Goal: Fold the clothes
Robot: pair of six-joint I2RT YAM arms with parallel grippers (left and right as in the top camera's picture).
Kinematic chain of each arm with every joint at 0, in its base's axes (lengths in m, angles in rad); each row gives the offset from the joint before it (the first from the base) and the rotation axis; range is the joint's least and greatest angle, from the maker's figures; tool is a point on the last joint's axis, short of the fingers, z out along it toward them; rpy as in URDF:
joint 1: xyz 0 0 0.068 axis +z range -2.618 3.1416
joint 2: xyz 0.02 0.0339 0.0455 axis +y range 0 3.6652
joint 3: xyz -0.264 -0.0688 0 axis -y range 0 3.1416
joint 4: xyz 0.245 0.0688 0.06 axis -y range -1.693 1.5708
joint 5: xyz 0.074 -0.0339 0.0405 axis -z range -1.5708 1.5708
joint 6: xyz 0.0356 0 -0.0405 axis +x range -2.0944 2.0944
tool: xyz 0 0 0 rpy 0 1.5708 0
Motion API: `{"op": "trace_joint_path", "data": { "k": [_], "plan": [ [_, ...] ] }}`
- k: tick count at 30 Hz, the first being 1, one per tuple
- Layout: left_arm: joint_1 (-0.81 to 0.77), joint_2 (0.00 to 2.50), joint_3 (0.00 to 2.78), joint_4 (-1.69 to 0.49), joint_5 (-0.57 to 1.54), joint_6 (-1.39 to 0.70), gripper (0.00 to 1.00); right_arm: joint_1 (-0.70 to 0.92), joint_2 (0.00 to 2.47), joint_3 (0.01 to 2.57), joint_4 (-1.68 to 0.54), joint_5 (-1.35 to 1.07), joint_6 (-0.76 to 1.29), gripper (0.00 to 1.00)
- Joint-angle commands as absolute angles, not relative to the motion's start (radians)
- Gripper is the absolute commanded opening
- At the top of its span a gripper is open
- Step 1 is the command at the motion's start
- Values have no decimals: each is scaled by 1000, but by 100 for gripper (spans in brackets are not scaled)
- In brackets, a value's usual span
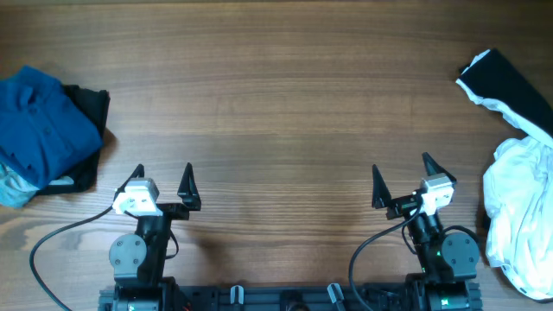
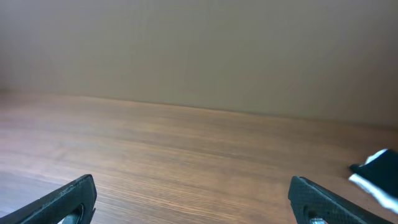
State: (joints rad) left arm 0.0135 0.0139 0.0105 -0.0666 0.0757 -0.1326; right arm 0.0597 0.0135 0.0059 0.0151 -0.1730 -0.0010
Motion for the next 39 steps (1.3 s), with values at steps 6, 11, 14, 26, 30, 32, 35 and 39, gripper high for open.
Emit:
{"op": "trace_joint_path", "data": {
  "k": [6,11,14,26,30,32,35,39],
  "plan": [
    [14,15,65,-71,90,-142,100,55,32,81,-15,-162,89,100],
    [14,119,173,-123,110,-142,100,55,159,207,-69,-130,89,100],
    [14,241,264,-157,112,-142,100,55,276,299,-124,-105,89,100],
    [14,925,820,-635,111,-142,100,55,936,778,-532,-114,88,100],
    [14,1058,979,-817,111,-142,100,55,1101,902,-582,-247,120,100],
    [14,1076,996,-828,115,-142,100,55,1131,907,-550,-288,119,100],
    [14,1076,996,-829,115,-142,100,51,1166,907,-540,-158,139,100],
    [14,1076,996,-832,115,-142,100,-17,1169,907,-635,229,456,100]
  ]
}}
